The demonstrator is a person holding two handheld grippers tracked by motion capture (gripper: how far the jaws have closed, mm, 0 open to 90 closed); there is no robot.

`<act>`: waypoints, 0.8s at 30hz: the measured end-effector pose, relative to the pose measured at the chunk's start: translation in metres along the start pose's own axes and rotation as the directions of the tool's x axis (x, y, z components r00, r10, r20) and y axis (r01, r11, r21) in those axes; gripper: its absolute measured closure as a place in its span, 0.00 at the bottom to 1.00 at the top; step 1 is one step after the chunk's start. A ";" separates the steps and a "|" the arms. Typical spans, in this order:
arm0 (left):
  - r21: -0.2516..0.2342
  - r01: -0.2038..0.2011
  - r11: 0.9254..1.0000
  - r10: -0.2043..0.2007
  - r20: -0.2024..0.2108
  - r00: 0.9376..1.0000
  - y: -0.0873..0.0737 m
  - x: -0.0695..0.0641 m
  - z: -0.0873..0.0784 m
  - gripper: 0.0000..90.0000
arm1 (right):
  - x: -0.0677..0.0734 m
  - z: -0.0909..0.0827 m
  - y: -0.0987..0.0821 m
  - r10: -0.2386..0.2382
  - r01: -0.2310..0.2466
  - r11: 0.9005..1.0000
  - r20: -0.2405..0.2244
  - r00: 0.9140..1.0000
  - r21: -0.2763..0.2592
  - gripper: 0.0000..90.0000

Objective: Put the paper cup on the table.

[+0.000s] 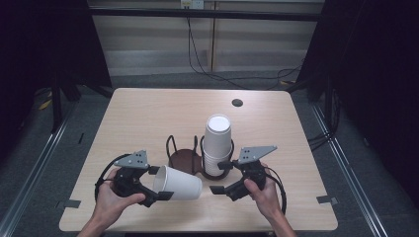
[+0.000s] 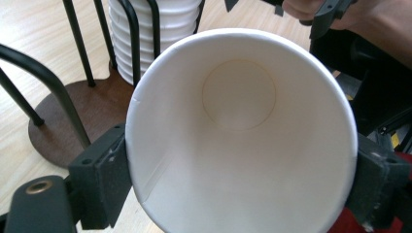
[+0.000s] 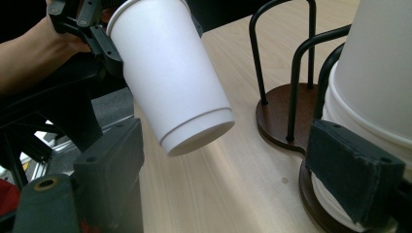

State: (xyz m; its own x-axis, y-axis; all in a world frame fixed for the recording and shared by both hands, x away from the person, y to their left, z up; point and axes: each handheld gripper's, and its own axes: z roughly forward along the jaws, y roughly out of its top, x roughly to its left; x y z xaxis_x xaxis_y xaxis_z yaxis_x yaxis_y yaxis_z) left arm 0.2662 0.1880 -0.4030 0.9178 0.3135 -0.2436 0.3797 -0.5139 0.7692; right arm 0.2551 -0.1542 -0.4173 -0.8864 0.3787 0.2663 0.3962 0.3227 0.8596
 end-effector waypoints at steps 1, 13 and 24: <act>0.008 0.015 1.000 -0.014 -0.007 1.000 -0.001 0.001 -0.002 0.14 | 0.000 -0.001 0.000 -0.008 0.008 1.000 -0.003 1.000 0.002 0.16; 0.053 0.057 0.997 -0.052 -0.091 0.994 -0.010 0.014 -0.023 0.14 | -0.003 -0.004 0.001 0.003 -0.003 1.000 0.032 0.999 -0.009 0.16; 0.091 0.105 0.990 -0.087 -0.185 0.979 -0.005 0.028 -0.045 0.14 | -0.003 -0.007 0.002 0.009 -0.008 1.000 0.049 0.999 -0.011 0.16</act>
State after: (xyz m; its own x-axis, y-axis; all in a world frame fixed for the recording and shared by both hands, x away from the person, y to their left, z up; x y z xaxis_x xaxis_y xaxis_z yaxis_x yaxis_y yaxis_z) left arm 0.2844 0.2357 -0.3871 0.8439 0.4993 -0.1962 0.4833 -0.5488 0.6821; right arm 0.2565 -0.1608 -0.4132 -0.8701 0.4235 0.2519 0.4006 0.3102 0.8621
